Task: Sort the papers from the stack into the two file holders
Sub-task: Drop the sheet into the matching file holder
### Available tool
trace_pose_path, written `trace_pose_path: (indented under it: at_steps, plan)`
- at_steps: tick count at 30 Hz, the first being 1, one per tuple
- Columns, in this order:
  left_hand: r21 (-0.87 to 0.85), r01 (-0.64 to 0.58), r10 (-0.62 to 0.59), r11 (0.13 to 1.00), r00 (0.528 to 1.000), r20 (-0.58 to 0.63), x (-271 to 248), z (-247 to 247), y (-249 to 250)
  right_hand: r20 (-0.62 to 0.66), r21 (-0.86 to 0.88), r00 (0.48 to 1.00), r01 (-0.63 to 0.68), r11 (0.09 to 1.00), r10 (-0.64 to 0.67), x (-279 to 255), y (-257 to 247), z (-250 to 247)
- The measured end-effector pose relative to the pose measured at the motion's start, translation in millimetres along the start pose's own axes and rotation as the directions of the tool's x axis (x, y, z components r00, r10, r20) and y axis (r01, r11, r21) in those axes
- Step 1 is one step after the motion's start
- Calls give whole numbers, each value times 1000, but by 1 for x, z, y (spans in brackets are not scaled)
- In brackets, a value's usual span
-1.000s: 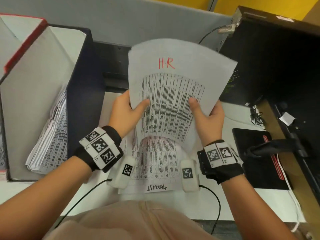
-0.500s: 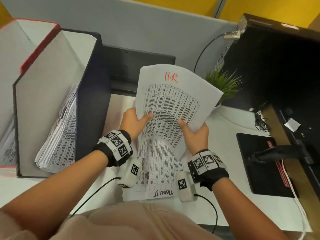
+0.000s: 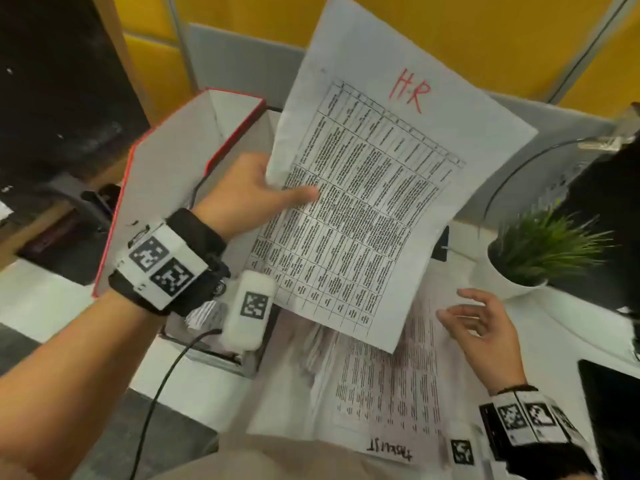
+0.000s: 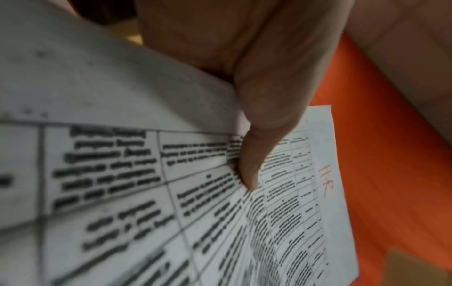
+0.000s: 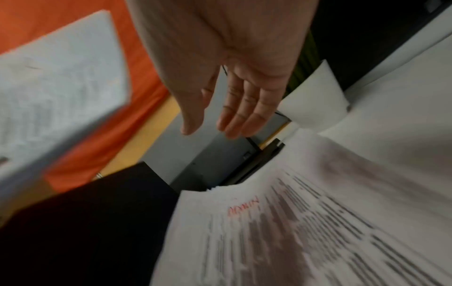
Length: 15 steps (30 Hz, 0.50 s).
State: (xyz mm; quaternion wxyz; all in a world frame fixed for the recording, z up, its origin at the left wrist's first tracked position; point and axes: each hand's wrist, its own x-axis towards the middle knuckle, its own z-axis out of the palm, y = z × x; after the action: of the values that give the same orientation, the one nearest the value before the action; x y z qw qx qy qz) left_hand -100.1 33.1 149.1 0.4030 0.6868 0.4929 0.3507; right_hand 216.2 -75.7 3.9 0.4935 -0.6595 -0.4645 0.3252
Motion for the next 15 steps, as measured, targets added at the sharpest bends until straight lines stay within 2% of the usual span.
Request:
trace_pose_path:
  at_steps: [4,8,12,15]
  plan:
    - [32,99,-94,995,986,-138,-6,-73,-9,-9,-142,993,-122,982,122,-6,37,-1]
    - [104,287,-245,952,921,-304,-12,-135,-34,-105,-306,975,-217,927,193,-7,59,2]
    - [188,444,-335,876,841,-426,-12,-171,-66,-166,-424,965,-255,869,202,-12,72,4]
    - [291,514,-366,807,822,-436,-7,-179,-87,-183,-455,952,-302,838,244,-15,73,8]
